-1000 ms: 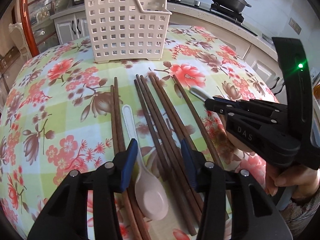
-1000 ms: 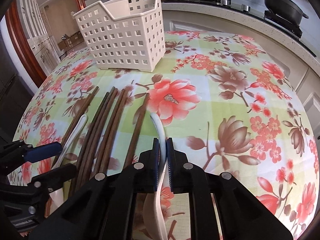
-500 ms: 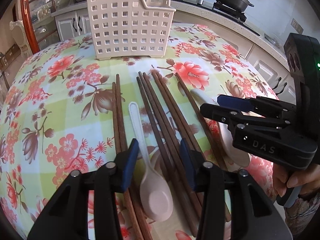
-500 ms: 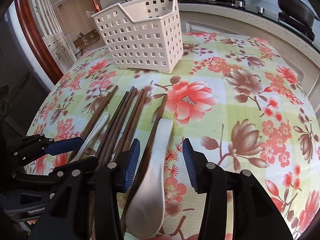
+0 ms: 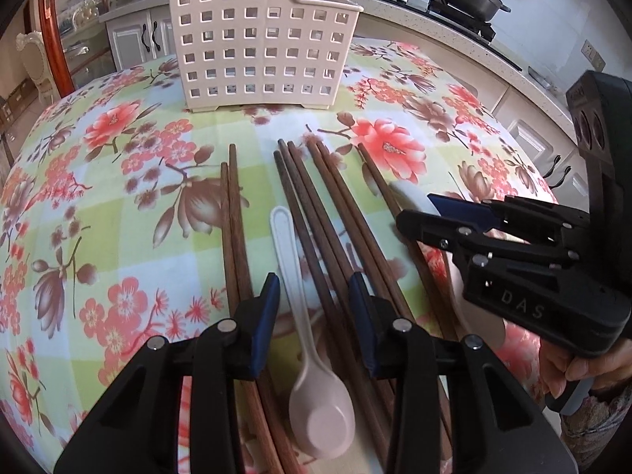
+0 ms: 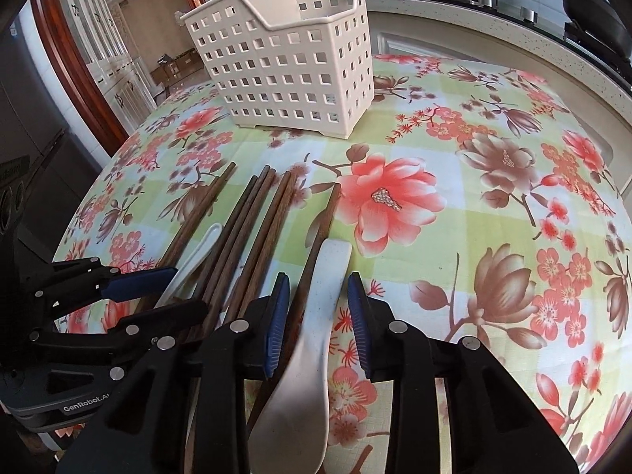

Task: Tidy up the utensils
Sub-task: 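Lower the left gripper onto the other white spoon and close on it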

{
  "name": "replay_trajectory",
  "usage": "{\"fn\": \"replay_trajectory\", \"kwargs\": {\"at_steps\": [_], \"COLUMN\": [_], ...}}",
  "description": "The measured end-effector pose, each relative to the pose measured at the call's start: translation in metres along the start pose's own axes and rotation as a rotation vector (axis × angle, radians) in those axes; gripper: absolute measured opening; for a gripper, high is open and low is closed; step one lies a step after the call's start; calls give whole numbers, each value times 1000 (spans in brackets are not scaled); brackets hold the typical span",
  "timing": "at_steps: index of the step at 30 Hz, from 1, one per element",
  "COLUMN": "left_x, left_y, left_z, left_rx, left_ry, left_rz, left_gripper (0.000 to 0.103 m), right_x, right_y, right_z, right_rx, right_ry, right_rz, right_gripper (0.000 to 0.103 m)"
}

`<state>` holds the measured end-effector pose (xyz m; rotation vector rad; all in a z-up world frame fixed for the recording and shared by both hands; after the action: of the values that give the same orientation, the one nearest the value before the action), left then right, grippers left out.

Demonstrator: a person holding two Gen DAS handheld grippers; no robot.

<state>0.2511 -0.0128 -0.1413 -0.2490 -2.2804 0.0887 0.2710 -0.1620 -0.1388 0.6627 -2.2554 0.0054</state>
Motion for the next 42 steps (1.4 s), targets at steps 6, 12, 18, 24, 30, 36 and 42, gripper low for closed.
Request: {"fn": "replay_trajectory", "kwargs": {"at_steps": [6,12,18,24,30,36,42], "left_x": [-1,2,0,-3,-2,-6,-5], "left_y": [4,12,12,10,9,2,7], "left_z": [-2,0,-3,-6,-1,-4,-4], "left_rx": [5,10,-13,-47,-65,-95,-55], "left_ry": [4,-2,-7,13,14,8,-5], "left_rz": [28,24,-1,-41,-49,-68,-43], "left_gripper": [28,22,18,18,17,15,10], "right_x": [-1,-1,-3,-5,-6,-7,-2], "right_y": [-2,-3,-1,1,4,6,2], "right_z": [0,-1,-1,-3,-3,-4,-6], "right_rx": [-6,-1,8,29,47,59,45], "right_ry": [1,-3,0,9,10,12,-13], "right_rz": [-3,4,10,19,25,35,44], "right_gripper": [23,22,22,22,22,22,15]}}
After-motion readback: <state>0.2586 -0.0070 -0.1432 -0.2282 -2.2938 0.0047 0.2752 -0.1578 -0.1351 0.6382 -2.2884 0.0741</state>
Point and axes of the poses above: each gripper's, at about its wrist camera, not at the fingertips, and x roughly against the way its jaws point, y to its left, z to its underside, the point moved 3 cm from there along -x, roughly the way its jaws point, and after that the axes turned 11 degrees about -y, right-handed, at the moved point
